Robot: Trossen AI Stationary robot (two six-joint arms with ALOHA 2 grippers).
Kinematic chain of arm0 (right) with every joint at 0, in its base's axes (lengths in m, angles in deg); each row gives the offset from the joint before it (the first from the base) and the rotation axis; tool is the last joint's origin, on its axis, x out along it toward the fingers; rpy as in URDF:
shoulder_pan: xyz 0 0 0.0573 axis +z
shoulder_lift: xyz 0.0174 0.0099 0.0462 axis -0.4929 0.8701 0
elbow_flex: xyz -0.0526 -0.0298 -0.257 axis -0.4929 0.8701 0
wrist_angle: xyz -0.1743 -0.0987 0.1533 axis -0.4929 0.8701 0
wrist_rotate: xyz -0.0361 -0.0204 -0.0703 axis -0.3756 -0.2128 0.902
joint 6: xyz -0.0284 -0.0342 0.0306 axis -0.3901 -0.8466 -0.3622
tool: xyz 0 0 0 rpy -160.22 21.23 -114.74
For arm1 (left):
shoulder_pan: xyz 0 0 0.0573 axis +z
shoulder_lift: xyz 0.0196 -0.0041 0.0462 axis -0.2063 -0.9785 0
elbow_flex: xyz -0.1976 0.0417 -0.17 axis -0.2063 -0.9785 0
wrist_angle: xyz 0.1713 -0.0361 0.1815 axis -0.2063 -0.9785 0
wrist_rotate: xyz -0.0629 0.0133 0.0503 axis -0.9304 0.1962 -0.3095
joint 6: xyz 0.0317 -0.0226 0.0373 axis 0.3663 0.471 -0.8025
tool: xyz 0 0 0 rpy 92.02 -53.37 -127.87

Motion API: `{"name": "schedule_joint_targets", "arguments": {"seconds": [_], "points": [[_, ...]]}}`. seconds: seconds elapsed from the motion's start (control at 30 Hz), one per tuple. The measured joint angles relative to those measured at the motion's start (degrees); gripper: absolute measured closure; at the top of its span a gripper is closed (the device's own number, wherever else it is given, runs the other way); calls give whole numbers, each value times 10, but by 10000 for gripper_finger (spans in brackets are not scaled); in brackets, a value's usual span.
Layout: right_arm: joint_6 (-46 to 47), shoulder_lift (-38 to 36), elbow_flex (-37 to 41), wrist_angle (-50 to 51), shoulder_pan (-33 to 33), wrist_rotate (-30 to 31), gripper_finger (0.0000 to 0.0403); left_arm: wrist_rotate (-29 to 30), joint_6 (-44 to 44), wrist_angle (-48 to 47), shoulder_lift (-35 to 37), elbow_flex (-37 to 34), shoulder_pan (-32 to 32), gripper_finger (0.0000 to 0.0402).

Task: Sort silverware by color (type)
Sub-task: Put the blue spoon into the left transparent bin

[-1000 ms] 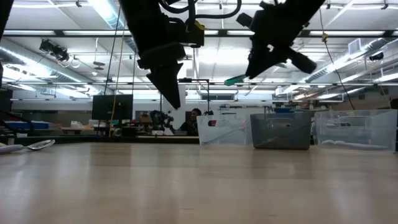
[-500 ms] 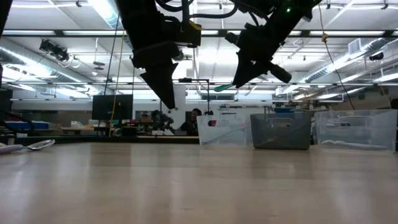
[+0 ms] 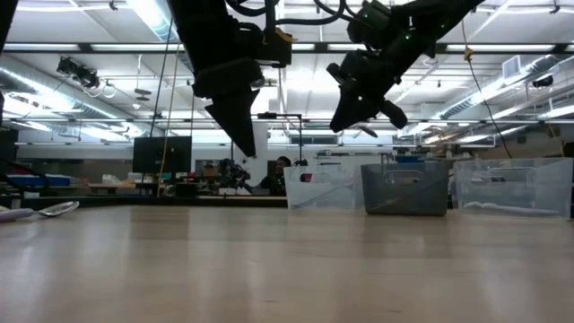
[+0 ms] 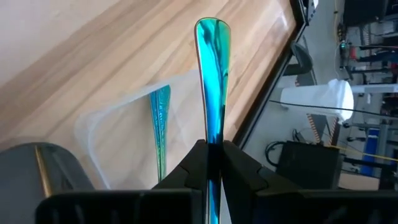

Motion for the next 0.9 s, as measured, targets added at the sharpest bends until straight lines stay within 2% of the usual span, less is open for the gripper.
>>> {"name": "schedule_joint_targets", "arguments": {"seconds": [0.37, 0.67, 0.77, 0.9], "points": [[-4, 0, 68, -119, -52, -51, 363, 8, -9, 16, 0, 0, 3, 329], [-4, 7, 99, -188, -69, -77, 363, 8, -15, 24, 0, 0, 11, 329], [-5, 36, 100, -200, -71, -69, 363, 8, -15, 25, 0, 0, 13, 329], [-24, 92, 101, -239, -71, -5, 363, 8, -15, 27, 0, 0, 14, 329]]}}
